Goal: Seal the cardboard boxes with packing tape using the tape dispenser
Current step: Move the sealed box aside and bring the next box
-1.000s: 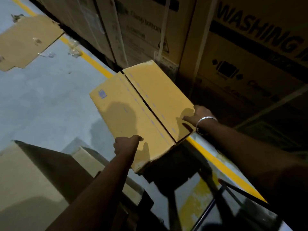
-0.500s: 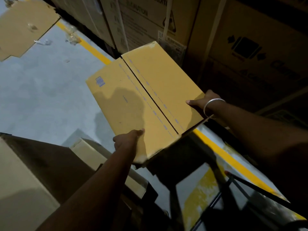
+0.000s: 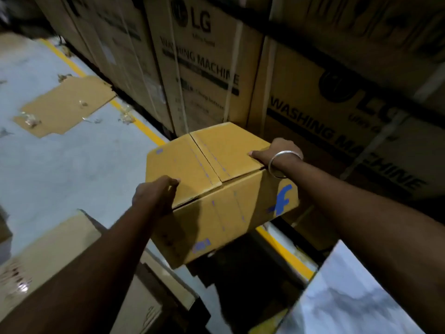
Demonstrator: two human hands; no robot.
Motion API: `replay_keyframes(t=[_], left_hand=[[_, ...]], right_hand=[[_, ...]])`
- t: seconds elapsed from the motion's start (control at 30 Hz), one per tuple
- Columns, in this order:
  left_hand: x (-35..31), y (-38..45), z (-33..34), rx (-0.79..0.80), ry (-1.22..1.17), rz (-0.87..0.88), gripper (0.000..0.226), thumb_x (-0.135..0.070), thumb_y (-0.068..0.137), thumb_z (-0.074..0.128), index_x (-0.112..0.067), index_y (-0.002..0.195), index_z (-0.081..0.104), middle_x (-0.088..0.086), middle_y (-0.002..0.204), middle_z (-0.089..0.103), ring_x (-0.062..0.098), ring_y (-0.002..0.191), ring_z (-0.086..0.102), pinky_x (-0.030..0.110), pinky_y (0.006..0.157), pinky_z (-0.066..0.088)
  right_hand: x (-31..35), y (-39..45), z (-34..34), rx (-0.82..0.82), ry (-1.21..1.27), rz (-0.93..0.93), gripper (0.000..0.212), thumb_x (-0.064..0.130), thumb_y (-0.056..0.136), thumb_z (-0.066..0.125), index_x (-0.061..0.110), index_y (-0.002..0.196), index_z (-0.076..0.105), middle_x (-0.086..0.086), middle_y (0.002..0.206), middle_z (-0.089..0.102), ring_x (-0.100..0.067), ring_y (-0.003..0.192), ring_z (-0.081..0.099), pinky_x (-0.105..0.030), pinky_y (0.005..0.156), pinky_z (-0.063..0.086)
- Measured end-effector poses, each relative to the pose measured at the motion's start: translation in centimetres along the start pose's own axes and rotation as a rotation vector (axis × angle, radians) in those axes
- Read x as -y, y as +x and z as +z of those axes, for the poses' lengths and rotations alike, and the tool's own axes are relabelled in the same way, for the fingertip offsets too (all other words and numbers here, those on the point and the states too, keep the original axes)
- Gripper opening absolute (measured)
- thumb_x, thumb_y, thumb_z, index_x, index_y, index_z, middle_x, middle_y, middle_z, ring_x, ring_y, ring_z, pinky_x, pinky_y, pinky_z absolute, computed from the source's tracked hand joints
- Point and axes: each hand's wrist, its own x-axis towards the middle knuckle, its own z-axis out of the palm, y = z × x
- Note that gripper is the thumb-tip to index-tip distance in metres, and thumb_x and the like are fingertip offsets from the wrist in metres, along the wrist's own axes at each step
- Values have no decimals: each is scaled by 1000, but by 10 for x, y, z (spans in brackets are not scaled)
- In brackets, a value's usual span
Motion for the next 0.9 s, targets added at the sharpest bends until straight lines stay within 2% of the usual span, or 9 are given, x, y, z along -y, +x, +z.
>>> replay_keyframes(t=[0.03, 0.1, 0.27, 0.4, 0.5, 0.57, 0.7, 0.83, 0.9], left_hand=[[-11, -16, -15, -1, 32, 65, 45, -46, 70, 82, -11, 93, 65, 12, 81, 66, 40, 83, 68, 37, 66, 53], [-32, -59, -45, 37, -19, 25, 51, -47, 60, 85, -10, 90, 67, 12, 83, 69, 35, 77, 68, 39, 67, 55], [-52, -163, -84, 56, -9, 65, 70, -52, 38, 86, -9, 90, 69, 11, 85, 74, 35, 78, 70, 51, 85, 57], [-33, -249, -85, 46, 96, 127, 73, -59, 47, 85, -8, 95, 69, 11, 87, 72, 34, 77, 68, 44, 75, 57], [-1, -314, -71, 99, 137, 199, 68, -62, 53, 83, -8, 93, 70, 10, 84, 72, 33, 72, 68, 42, 68, 56], [23, -355, -60, 127, 151, 236, 69, -64, 54, 82, -8, 90, 70, 11, 83, 72, 34, 71, 67, 43, 67, 57], [65, -421, -33, 171, 187, 283, 66, -61, 65, 83, 0, 83, 64, 20, 81, 67, 32, 68, 61, 37, 59, 42], [101, -467, -8, 231, 273, 367, 89, -63, 66, 82, 2, 122, 58, 20, 112, 65, 38, 91, 60, 36, 66, 41], [117, -486, 2, 262, 296, 420, 90, -63, 64, 83, -3, 126, 57, 19, 119, 65, 40, 103, 60, 39, 76, 45]], right_hand=[[-1, -16, -19, -17, 13, -3, 58, 72, 79, 68, 15, 77, 57, -5, 77, 60, -24, 71, 59, -29, 54, 40], [-8, -54, -54, -50, 48, -6, 59, 72, 79, 68, 14, 79, 58, -5, 77, 60, -24, 71, 59, -29, 55, 41], [-62, -167, -125, -102, 152, 26, 60, 72, 80, 67, 15, 73, 54, -5, 72, 57, -25, 64, 56, -28, 51, 39], [-138, -259, -144, -181, 239, 130, 65, 77, 74, 69, 12, 78, 60, -6, 73, 61, -27, 64, 60, -28, 52, 44], [-203, -324, -142, -269, 261, 234, 84, 85, 64, 68, 10, 103, 60, -11, 98, 66, -34, 85, 66, -37, 64, 54], [-245, -367, -138, -309, 252, 287, 92, 83, 68, 67, 7, 118, 55, -15, 113, 63, -38, 100, 65, -40, 71, 54], [-320, -449, -123, -383, 282, 373, 91, 79, 73, 67, 4, 122, 51, -16, 119, 60, -39, 108, 62, -42, 74, 53], [-377, -522, -106, -470, 342, 487, 87, 77, 73, 69, 6, 121, 52, -16, 120, 60, -40, 111, 60, -43, 76, 51], [-399, -554, -95, -501, 359, 559, 86, 75, 73, 70, 6, 121, 52, -16, 121, 60, -40, 113, 58, -44, 79, 51]])
